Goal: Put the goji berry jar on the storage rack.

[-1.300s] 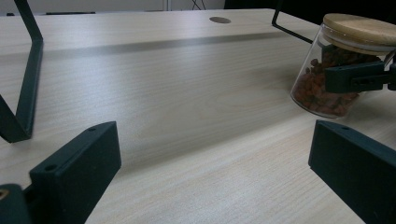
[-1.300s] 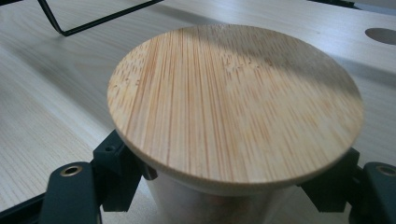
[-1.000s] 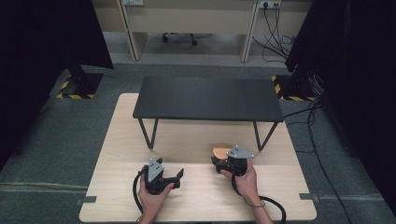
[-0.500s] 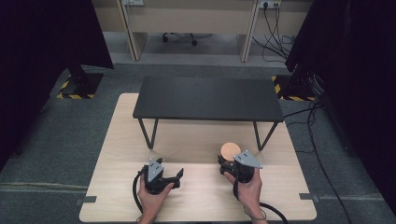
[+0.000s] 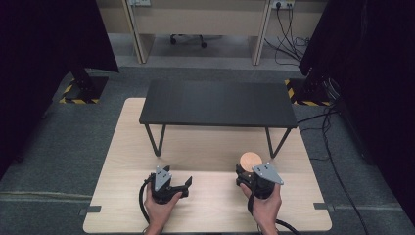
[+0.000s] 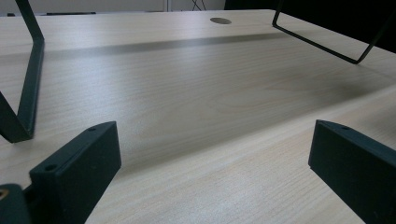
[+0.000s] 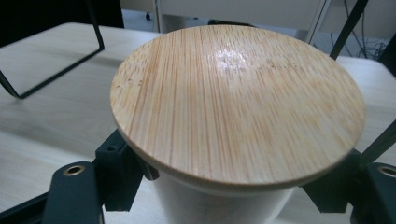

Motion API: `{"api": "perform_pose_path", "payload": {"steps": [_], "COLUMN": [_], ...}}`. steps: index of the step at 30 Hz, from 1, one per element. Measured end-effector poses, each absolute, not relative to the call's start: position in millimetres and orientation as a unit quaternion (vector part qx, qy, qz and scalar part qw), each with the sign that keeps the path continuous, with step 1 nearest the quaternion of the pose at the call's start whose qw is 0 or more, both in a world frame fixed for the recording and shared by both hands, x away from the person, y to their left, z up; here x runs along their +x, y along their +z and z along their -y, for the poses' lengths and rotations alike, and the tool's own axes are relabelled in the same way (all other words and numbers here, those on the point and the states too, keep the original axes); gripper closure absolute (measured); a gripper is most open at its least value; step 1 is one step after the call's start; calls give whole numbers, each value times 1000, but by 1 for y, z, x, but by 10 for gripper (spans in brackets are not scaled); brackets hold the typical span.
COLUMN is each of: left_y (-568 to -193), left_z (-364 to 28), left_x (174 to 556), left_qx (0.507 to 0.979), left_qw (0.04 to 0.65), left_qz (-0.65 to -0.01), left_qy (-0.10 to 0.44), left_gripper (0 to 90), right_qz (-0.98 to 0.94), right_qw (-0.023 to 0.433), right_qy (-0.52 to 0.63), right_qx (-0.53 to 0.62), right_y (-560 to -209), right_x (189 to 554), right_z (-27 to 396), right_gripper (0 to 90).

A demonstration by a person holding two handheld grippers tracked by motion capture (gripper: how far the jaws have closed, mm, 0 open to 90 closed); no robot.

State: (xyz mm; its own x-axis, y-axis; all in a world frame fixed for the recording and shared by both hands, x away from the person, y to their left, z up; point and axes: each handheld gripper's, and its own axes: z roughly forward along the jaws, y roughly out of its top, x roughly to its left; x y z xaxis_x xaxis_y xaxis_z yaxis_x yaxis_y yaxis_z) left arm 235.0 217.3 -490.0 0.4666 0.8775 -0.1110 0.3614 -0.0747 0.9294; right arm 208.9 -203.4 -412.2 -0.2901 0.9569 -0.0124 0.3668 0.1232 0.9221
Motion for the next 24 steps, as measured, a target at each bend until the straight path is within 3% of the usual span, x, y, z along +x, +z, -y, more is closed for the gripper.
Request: {"api": "perform_pose_path", "payload": {"steps": [7,24], "left_y": [-490,-491], "left_z": [-218,-220], "left_x": [235,235], "left_qx": [686,684], "left_qw": [511,512], "left_qz": [-452,-454], "left_qy": [253,251], "left_gripper": [16,17], "right_qz": [-659,-663], "right_qw": [366,372], "right_qy": [462,462], "right_qx": [468,457], "right_y": [-359,-306], "right_x": [206,228], "right_z": [205,202], "right_gripper": [263,263]}}
